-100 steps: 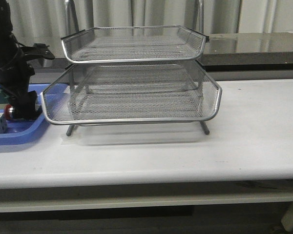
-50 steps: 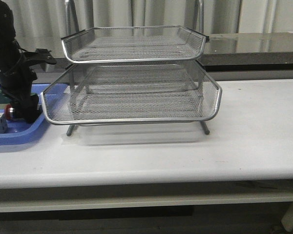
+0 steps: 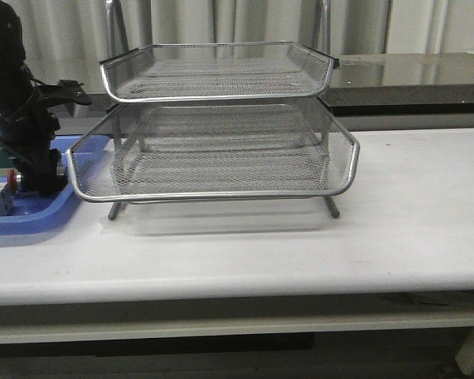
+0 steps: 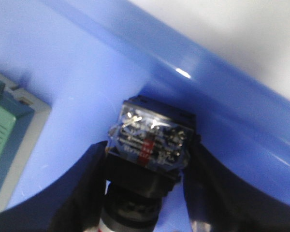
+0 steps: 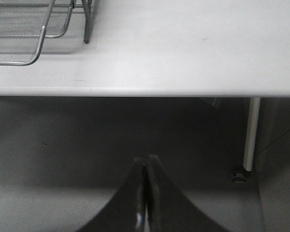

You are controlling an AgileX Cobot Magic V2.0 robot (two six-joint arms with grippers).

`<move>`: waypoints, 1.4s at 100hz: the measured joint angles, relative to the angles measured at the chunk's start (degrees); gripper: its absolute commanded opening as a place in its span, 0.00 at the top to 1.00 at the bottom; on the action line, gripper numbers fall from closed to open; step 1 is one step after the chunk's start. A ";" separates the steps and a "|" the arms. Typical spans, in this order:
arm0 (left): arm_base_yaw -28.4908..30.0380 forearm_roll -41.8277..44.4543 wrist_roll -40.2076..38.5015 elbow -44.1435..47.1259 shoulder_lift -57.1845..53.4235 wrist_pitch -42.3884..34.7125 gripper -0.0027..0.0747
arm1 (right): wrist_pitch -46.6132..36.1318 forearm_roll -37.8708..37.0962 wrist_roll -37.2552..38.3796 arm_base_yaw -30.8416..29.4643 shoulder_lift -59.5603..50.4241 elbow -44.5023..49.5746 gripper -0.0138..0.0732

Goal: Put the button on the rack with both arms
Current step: 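Grasp the red push button with the left gripper and lift it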

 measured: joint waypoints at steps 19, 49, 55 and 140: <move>0.99 -0.23 0.00 -3.63 -1.31 6.40 0.86 | 0.00 0.00 0.00 0.00 0.00 0.00 0.92; 4.46 -6.19 -0.50 -10.31 -8.92 14.48 0.88 | 0.00 0.00 0.00 0.00 0.00 0.00 0.92; 4.59 -6.57 -0.59 -10.31 -10.75 15.13 0.88 | 0.00 0.00 0.00 0.00 0.00 0.00 0.92; -16.00 -10.53 -2.32 0.01 -32.34 16.46 0.88 | 0.00 0.00 0.00 0.00 0.00 0.00 0.92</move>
